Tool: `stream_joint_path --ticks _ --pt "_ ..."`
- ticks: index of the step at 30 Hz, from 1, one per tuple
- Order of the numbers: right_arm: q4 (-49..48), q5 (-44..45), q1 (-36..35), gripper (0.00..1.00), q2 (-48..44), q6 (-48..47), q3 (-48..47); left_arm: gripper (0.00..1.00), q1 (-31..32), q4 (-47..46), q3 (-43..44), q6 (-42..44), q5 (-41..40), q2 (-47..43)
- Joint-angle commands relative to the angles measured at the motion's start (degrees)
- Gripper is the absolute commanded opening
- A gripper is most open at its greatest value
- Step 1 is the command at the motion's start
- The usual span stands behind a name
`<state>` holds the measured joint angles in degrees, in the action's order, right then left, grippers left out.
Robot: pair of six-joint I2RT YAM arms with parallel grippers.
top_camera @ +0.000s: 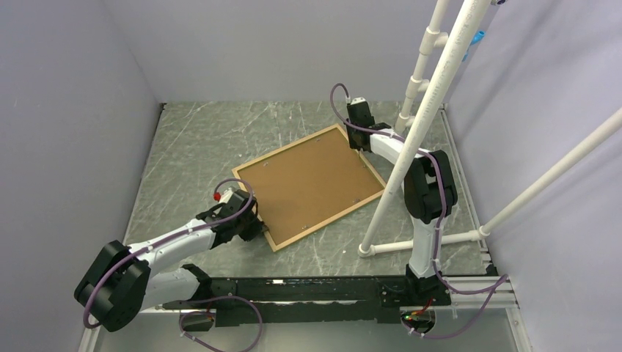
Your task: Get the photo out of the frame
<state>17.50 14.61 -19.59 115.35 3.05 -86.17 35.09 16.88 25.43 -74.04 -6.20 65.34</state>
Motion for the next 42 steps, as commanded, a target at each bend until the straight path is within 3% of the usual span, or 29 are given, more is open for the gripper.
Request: stream_joint_path --ticks 1,8,22,28,34,42 --pt "7.4 4.7 -0.2 0.00 -1.0 2.4 2.5 0.00 -0.5 10.0 -1.4 0.4 -7.5 1.5" --pt "9.6 8.6 -0.3 0.00 -2.3 4.6 4.4 0.00 -0.5 9.4 -1.6 0.4 -7.7 1.8" --pt "12.5 6.2 -1.0 0.00 -5.2 7.3 8.5 0.00 -0.5 8.3 -1.7 0.1 -7.7 2.7" --pt "13.1 0.7 -0.9 0.00 -5.7 9.2 9.4 0.00 -0.5 8.7 -1.7 0.0 -7.7 2.3" --pt "6.8 -4.5 -0.6 0.00 -9.0 9.9 12.4 0.00 -0.5 7.7 -2.4 -0.1 -7.5 1.7" --pt "-1.7 -23.1 4.5 0.00 -16.4 15.5 15.1 0.00 -0.5 7.6 -3.1 0.1 -7.7 -0.4"
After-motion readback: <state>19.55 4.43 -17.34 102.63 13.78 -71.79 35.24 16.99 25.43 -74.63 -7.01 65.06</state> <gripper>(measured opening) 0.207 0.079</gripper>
